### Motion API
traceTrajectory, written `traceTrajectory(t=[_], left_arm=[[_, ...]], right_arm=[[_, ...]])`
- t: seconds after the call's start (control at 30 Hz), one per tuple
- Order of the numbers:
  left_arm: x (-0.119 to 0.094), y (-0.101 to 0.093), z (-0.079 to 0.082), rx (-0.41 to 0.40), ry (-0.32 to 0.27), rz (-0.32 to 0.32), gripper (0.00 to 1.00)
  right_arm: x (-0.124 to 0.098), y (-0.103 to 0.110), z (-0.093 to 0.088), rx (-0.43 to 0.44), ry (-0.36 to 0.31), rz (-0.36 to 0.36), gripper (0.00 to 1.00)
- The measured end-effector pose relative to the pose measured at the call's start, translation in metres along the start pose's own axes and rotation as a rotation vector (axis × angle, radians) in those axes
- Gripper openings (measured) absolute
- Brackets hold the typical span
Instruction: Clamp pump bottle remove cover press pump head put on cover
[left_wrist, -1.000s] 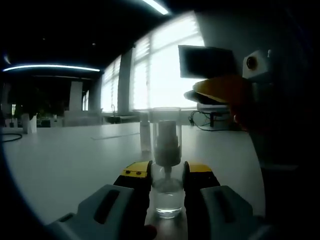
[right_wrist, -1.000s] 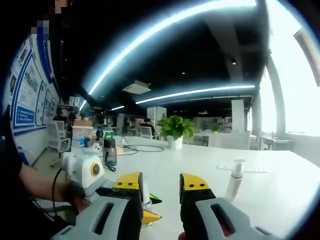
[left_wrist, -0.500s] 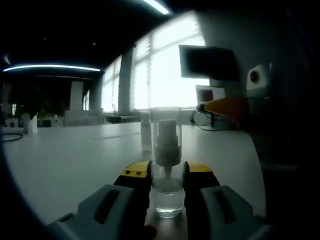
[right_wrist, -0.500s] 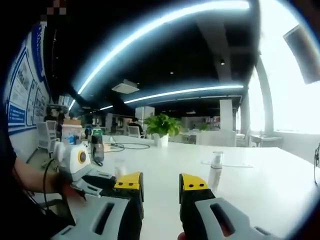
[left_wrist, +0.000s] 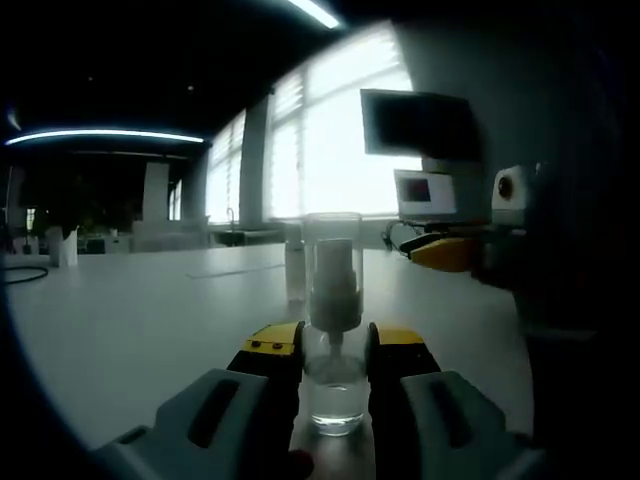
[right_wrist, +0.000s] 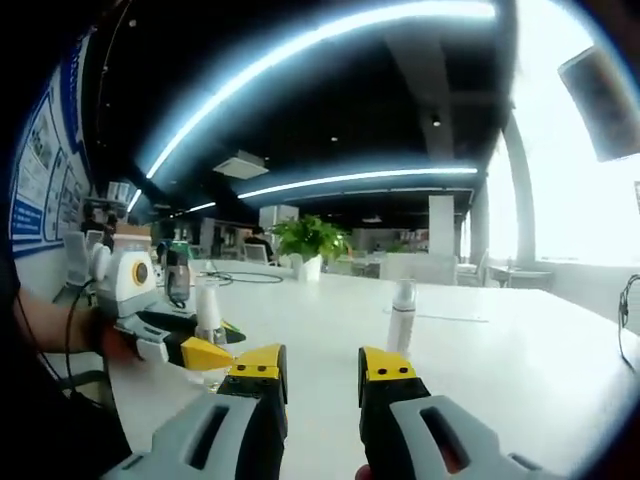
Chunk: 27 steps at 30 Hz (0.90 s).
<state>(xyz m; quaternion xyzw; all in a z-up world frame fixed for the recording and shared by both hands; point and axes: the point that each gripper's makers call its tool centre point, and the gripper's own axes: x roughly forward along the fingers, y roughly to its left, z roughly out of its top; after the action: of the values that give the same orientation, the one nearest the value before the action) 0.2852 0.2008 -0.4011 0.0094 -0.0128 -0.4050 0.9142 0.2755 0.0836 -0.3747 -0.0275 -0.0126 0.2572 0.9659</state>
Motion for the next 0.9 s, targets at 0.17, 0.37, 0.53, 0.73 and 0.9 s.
traceTrajectory(t=[0.17, 0.37, 0.53, 0.73, 0.9], left_arm=[[0.000, -0.001, 0.000, 0.000, 0.001, -0.001, 0.16], [0.000, 0.000, 0.000, 0.001, 0.003, -0.001, 0.16], [0.000, 0.001, -0.001, 0.002, 0.005, 0.001, 0.16], [0.001, 0.001, -0.002, 0.004, 0.010, 0.002, 0.16], [0.001, 0.001, -0.002, 0.006, 0.013, 0.005, 0.16]], right_arm=[[-0.004, -0.007, -0.007, 0.004, -0.003, -0.008, 0.23], [-0.006, -0.010, -0.023, 0.000, -0.005, -0.006, 0.23], [-0.005, -0.016, -0.028, -0.007, 0.009, -0.017, 0.23], [-0.005, -0.020, -0.031, -0.001, 0.013, -0.020, 0.23], [-0.006, -0.021, -0.029, 0.023, 0.004, -0.017, 0.23]])
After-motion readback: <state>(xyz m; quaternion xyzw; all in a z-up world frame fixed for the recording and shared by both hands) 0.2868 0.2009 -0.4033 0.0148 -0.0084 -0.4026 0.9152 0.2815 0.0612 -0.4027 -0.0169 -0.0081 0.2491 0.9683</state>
